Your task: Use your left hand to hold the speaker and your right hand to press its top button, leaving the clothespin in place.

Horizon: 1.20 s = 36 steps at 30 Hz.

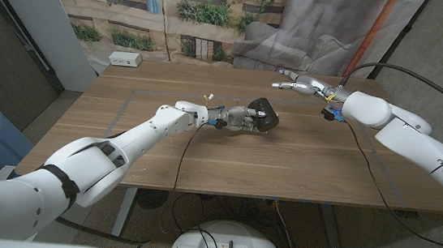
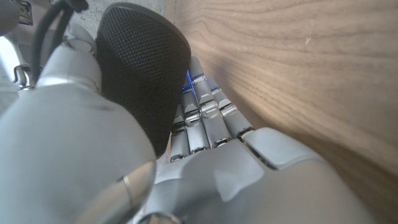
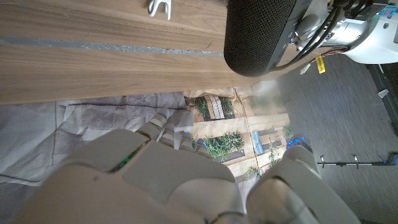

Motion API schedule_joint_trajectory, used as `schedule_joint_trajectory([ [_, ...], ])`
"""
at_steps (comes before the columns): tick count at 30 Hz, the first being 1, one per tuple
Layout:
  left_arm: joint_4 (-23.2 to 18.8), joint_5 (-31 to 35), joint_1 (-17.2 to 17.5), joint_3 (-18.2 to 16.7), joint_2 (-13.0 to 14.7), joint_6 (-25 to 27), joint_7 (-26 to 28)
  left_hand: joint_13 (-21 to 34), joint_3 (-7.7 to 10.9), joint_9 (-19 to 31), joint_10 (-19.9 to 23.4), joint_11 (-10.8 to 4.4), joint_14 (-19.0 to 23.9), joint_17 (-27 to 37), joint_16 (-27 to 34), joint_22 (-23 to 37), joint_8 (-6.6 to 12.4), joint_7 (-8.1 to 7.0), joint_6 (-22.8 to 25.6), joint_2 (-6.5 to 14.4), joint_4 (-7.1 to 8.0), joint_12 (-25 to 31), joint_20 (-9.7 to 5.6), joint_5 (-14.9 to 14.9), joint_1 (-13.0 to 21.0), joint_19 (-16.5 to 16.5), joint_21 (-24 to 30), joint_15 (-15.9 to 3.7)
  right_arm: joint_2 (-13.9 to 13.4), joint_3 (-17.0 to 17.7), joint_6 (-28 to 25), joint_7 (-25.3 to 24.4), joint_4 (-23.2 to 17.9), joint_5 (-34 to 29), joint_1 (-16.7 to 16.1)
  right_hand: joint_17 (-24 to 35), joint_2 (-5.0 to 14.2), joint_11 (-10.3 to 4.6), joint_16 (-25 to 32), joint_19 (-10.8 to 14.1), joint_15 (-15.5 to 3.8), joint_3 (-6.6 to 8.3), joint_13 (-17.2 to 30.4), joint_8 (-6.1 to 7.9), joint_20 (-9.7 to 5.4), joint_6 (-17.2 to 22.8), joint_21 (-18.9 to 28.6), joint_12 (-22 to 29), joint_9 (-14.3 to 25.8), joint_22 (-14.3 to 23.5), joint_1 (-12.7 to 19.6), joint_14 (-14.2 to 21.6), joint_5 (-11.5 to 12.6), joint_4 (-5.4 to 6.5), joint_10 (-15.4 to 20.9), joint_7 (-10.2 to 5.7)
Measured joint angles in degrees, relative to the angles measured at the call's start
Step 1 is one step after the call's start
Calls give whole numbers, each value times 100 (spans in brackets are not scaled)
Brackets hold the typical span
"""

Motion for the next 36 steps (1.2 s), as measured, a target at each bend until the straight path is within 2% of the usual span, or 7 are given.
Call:
schedule_joint_trajectory([
  [21,-318,660,-158,25,460,-632,401,3,0,3,0,0,1,-16,-17,0,0,0,0,0,0,9,0,-23,0,0,0,-1,263,86,49,-474,378,293,-77,0,1,-19,45,95,-80,-23,0,44,-9,0,0,0,0,0,0,81,34,24,103,0],
  [26,-395,845,-198,40,577,-784,524,4,0,3,0,0,1,-12,-17,0,0,0,0,0,0,8,0,-1,0,0,0,-1,388,93,87,-645,520,382,-109,-1,22,-51,45,114,-80,-23,0,44,10,0,0,0,0,0,-22,81,34,24,135,0],
  [33,-488,1185,-282,106,747,-1030,703,17,0,2,0,0,19,-5,-45,0,0,0,0,0,0,-7,0,0,0,0,0,-19,540,117,201,-896,700,479,-161,-1,22,-20,45,113,-79,-39,0,43,10,0,0,45,0,0,-21,80,34,8,208,0],
  [36,-564,1185,-327,161,845,-1030,703,21,0,0,0,0,20,-5,-45,0,0,0,0,0,0,-8,0,0,0,0,0,-19,540,117,282,-1022,700,527,-161,-1,22,-29,45,134,-81,-40,0,88,-11,0,0,45,0,0,-21,82,33,7,237,0],
])
